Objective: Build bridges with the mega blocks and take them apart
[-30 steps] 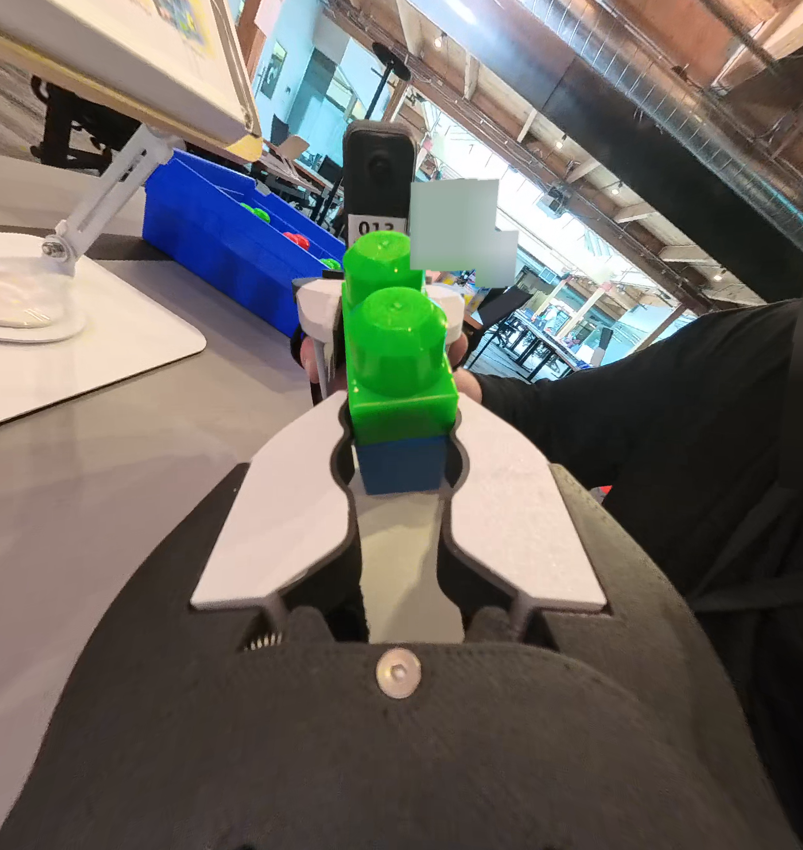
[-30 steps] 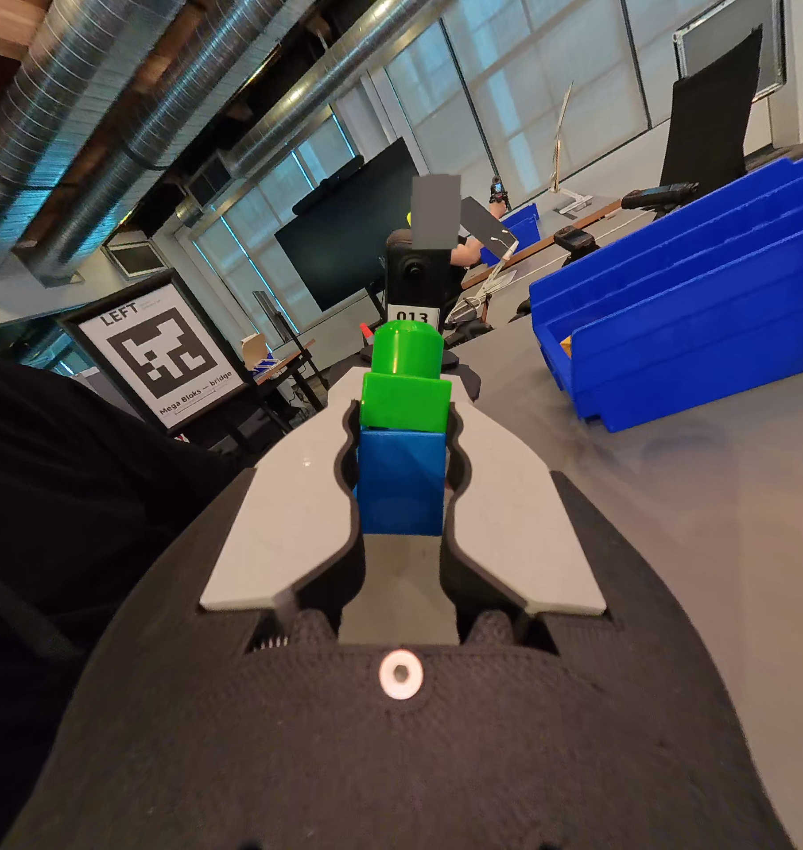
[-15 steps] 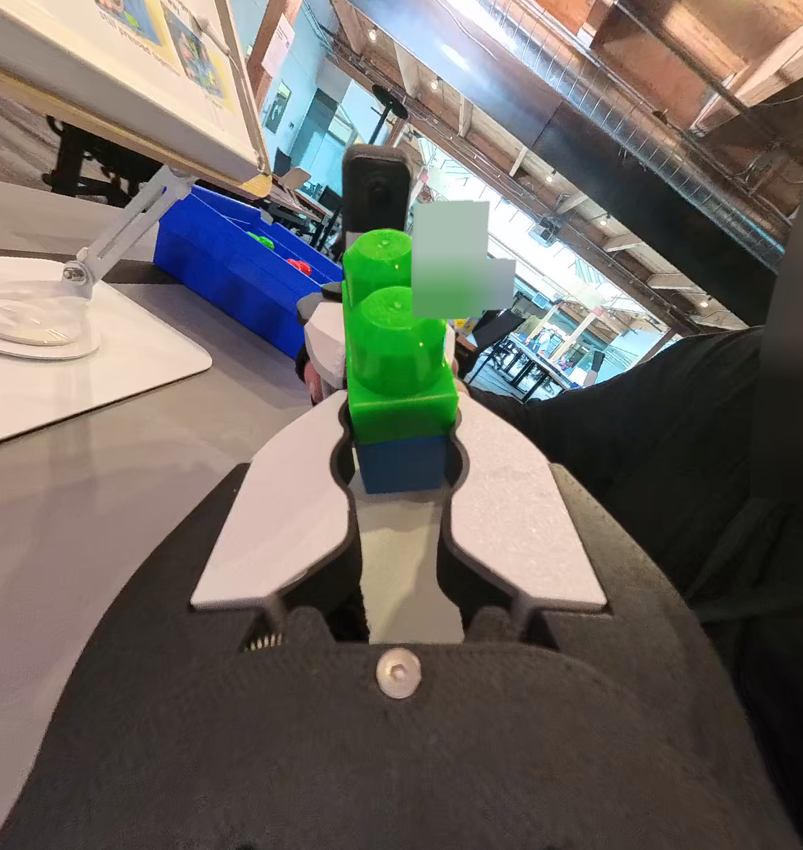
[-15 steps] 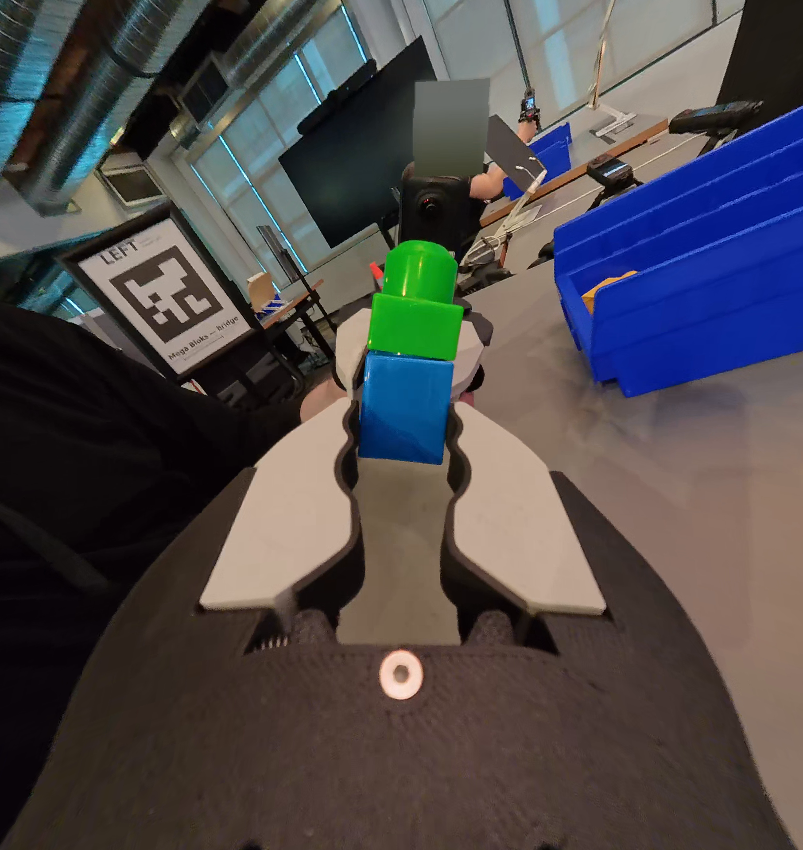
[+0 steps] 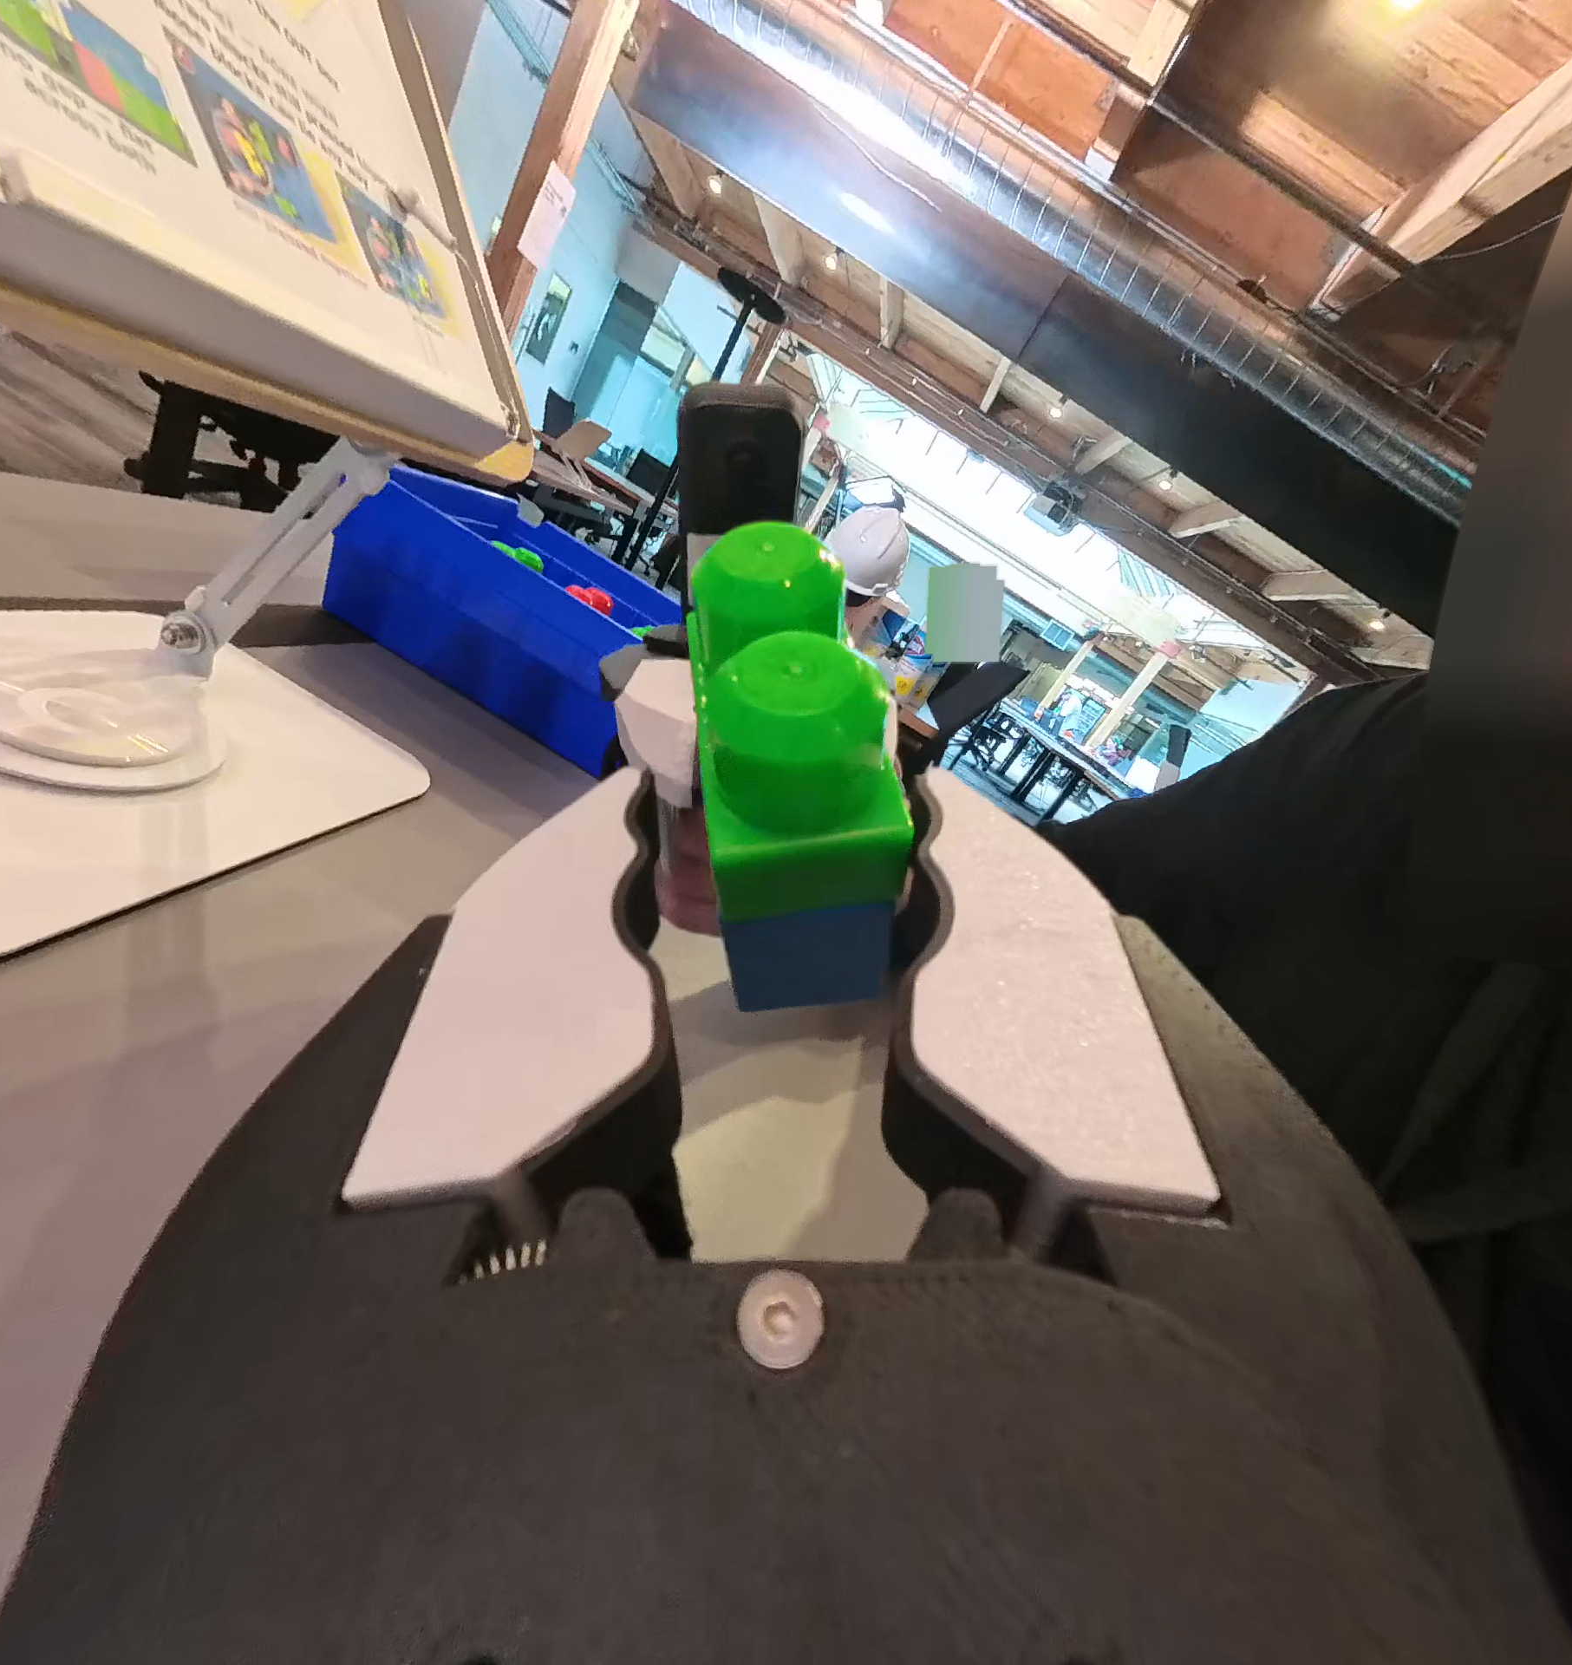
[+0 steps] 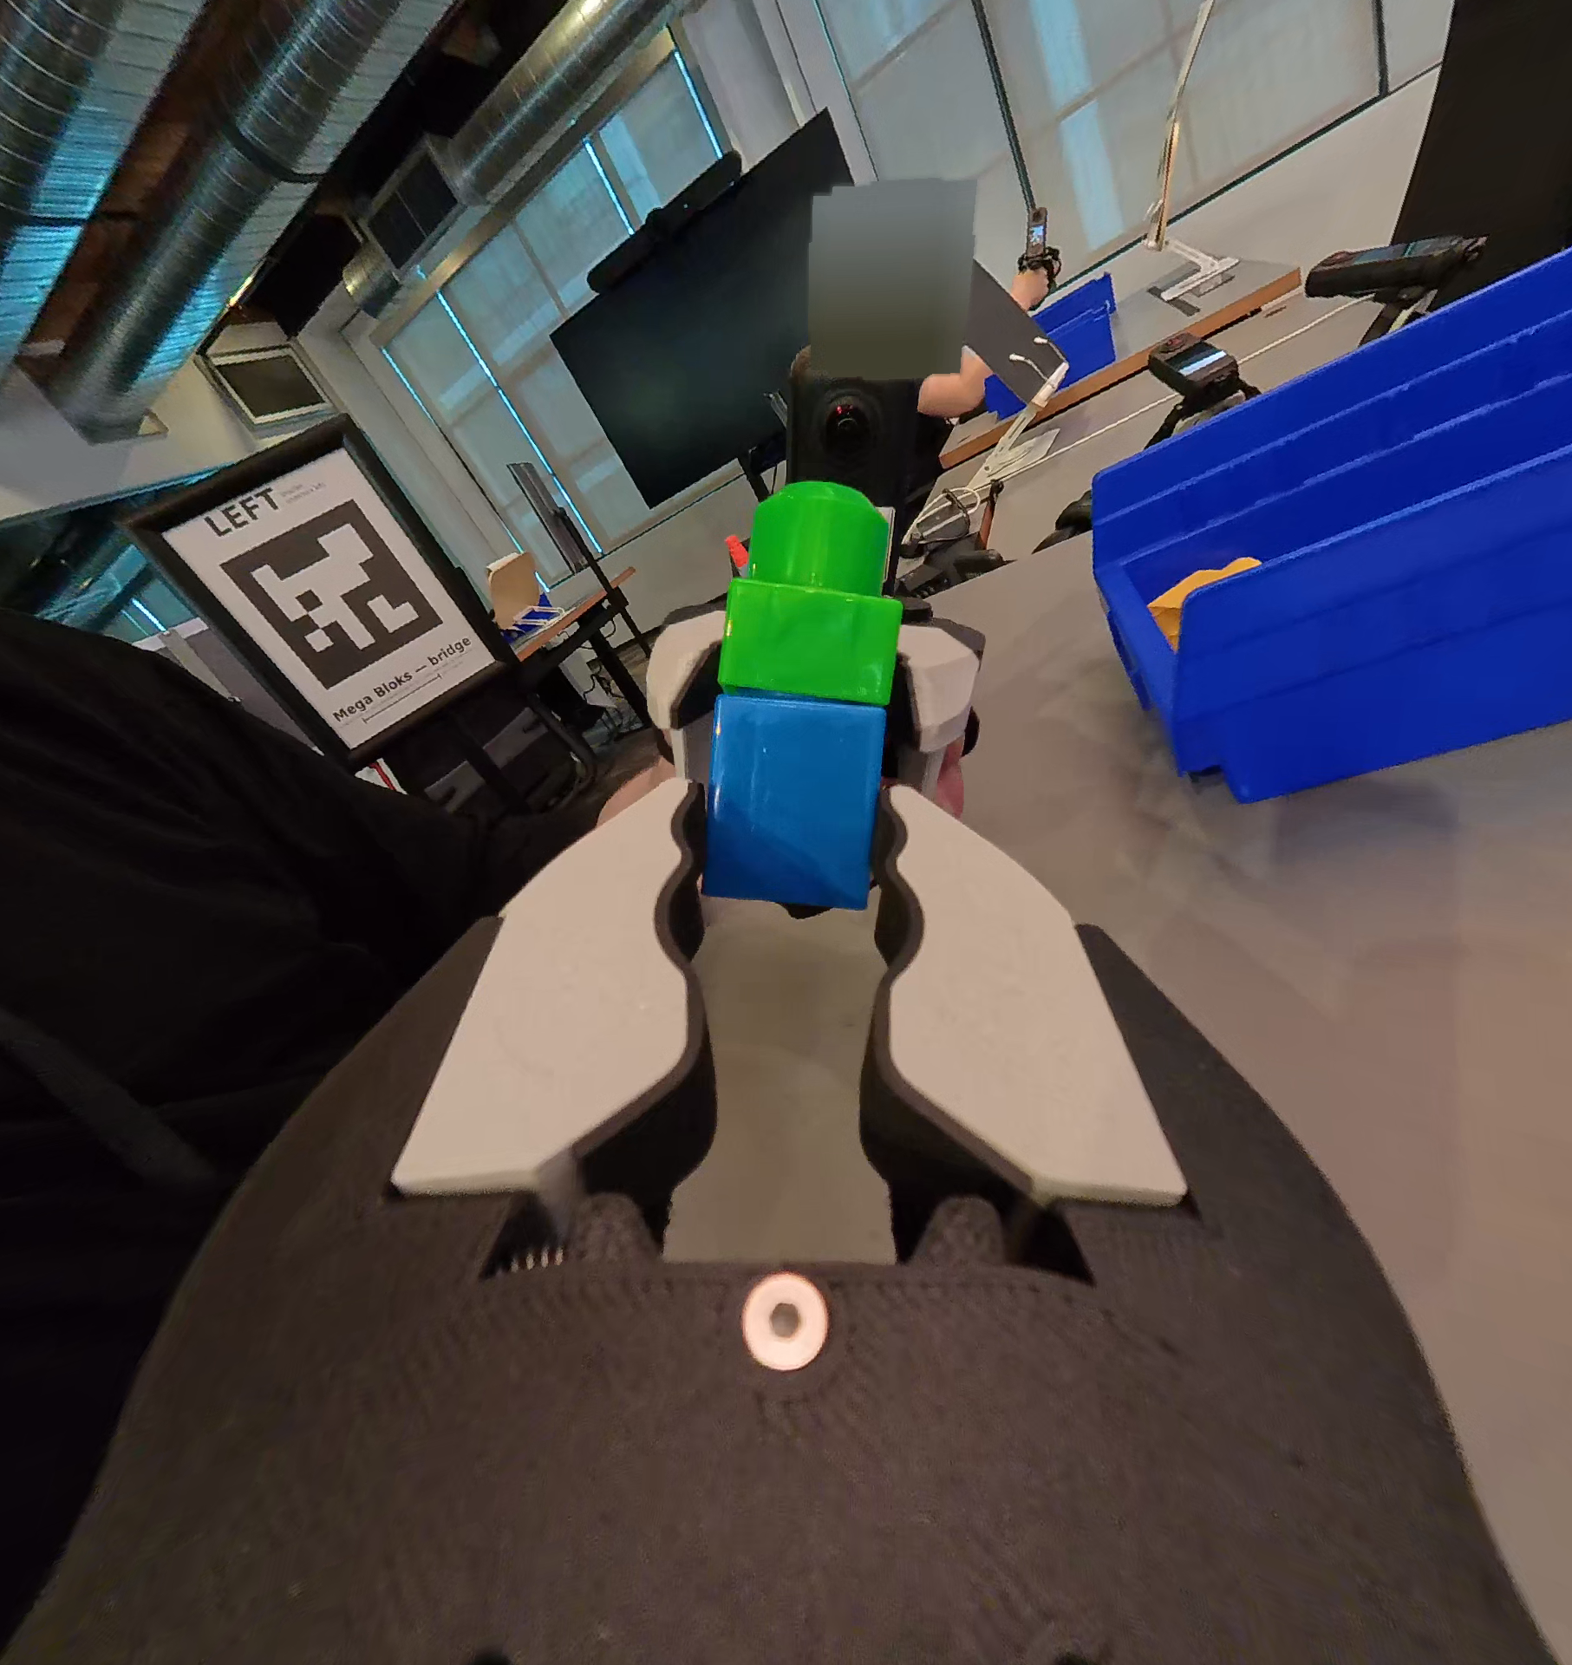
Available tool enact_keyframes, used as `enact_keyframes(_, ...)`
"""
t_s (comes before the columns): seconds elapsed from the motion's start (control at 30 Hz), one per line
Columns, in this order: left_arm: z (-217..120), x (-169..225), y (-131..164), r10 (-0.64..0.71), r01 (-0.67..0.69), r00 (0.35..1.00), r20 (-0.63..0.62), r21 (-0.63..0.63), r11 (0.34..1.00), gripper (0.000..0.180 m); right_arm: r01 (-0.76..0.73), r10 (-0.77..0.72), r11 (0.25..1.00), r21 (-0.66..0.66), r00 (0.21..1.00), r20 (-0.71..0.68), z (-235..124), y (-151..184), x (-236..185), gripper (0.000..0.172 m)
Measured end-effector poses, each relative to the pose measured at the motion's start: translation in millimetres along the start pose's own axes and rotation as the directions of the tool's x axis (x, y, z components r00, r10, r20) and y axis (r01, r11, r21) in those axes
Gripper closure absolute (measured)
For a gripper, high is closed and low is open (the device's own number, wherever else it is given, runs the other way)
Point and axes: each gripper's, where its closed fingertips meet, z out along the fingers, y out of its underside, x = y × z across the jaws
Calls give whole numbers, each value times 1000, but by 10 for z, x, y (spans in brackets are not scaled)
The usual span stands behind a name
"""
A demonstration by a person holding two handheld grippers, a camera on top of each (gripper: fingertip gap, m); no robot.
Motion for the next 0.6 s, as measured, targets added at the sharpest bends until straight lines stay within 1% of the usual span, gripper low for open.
enact_keyframes(0.1,-39,6,-71,21,-21,1000,12,28,999,124,0,0,1000,-12,1000,4,8,19,-5,136)
enact_keyframes(0.2,-83,6,-140,101,-101,993,62,-10,995,122,26,-26,997,-77,1000,-3,24,97,-8,136)
enact_keyframes(0.27,-104,8,-160,162,-156,982,95,-67,986,127,46,-48,992,-121,999,-11,50,152,-16,136)
enact_keyframes(0.37,-66,52,-52,204,-188,976,78,-172,967,145,60,-61,987,-149,998,-3,97,196,-60,136)
enact_keyframes(0.53,-53,65,-22,181,-171,982,56,-159,972,147,81,-86,979,-188,996,-19,109,240,-58,136)
enact_keyframes(0.6,-53,72,-5,201,-189,978,54,-166,968,147,83,-90,975,-204,996,-23,111,256,-62,136)
